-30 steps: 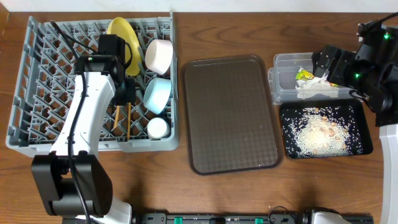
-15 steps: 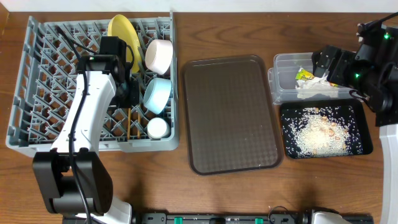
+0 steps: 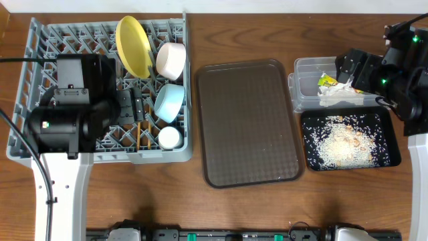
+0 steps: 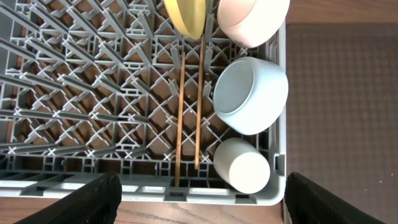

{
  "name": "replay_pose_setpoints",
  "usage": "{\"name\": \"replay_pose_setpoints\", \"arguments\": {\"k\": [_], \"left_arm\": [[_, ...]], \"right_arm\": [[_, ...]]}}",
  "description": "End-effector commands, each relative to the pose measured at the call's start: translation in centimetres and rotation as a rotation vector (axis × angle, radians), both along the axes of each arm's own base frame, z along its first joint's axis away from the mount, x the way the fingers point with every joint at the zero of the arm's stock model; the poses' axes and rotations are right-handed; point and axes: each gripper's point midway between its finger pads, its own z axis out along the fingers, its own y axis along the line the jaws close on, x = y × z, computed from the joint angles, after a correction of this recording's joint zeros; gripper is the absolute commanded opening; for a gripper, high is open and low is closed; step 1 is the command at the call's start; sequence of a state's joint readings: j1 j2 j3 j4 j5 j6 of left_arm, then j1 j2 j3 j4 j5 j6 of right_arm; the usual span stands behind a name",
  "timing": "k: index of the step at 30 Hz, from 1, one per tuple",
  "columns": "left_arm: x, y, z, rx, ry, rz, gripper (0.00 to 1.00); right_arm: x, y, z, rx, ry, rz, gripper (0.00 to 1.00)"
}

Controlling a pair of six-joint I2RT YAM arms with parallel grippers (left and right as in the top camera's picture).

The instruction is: Sort waste into correct bins and load items into the dishwasher

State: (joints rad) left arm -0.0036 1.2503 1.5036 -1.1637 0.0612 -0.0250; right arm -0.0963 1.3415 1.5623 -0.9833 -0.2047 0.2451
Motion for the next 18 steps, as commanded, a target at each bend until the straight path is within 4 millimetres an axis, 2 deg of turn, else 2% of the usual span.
{"name": "replay_pose_setpoints", "arguments": {"k": [1, 10, 11, 13, 14, 18], "left_arm": [[-0.1, 0.1, 0.6, 0.004, -0.017, 0.0, 0.86], [-0.1, 0.1, 0.6, 0.004, -0.016, 0.0, 0.91], [-0.1, 0.1, 0.6, 0.004, -0.016, 0.0, 0.91], [-0.1, 0.1, 0.6, 0.004, -0.016, 0.0, 0.92], [-0.1, 0.1, 0.6, 0.004, -0.016, 0.0, 0.92], [-0.1, 0.1, 0.6, 0.004, -0.016, 0.0, 0.92]], "right_arm": [[0.0, -0.4, 0.1, 0.002, -0.001, -0.018, 0.99], [0.0, -0.4, 0.1, 0.002, -0.001, -0.018, 0.99], [0.0, -0.7, 0.1, -0.025, -0.002, -0.016, 0.99], [0.0, -2.8, -0.1, -0.175, 0.001, -0.045, 0.99], [0.0, -3.3, -0.2, -0.197, 0.009, -0.063, 0.99], [-0.8, -3.4, -0.2, -0.206, 0.003, -0.071, 0.99]]}}
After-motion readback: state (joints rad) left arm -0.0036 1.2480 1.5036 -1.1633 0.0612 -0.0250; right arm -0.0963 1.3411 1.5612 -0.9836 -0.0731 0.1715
